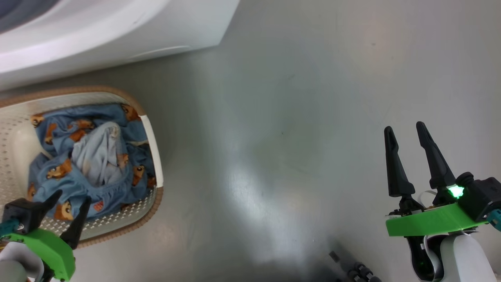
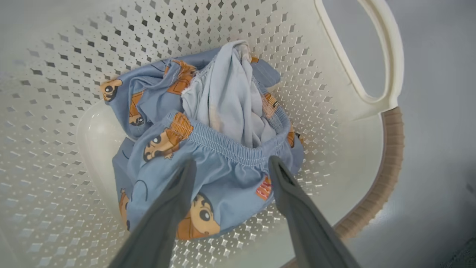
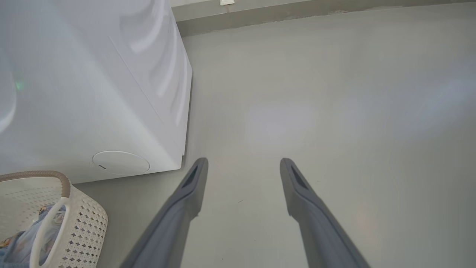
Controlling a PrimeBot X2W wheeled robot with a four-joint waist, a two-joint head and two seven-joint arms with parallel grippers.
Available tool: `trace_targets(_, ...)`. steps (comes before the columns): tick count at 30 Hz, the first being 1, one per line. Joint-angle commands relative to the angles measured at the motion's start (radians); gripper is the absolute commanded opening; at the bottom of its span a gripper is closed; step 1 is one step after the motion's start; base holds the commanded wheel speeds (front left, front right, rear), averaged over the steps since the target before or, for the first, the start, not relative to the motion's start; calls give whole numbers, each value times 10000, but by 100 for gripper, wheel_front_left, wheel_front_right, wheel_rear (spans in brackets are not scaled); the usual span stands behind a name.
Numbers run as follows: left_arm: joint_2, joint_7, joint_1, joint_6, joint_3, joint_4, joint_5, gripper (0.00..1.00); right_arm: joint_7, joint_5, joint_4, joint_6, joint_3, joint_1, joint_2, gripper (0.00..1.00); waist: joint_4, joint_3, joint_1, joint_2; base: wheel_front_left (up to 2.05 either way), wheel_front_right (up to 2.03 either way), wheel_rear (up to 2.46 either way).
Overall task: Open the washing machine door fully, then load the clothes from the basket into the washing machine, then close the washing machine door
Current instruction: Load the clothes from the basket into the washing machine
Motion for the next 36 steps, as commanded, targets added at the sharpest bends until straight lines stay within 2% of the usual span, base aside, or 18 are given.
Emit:
trace_targets(1, 520, -65, -93, -31, 140, 97, 22, 100, -48, 70, -249, 27, 287, 30, -54, 100, -185, 260, 0, 0, 0, 0, 0)
trace_targets(19, 929, -65, -1084, -31, -441, 1466, 277, 100, -48, 466, -493, 27, 422, 208, -54, 100, -676, 1011, 0, 0, 0, 0, 0)
trace_targets(36, 755, 38, -2605, -31, -1724, 2722, -202, 100, -48, 613, -733, 27, 509, 314, -54, 100, -890, 1651, 0, 0, 0, 0, 0)
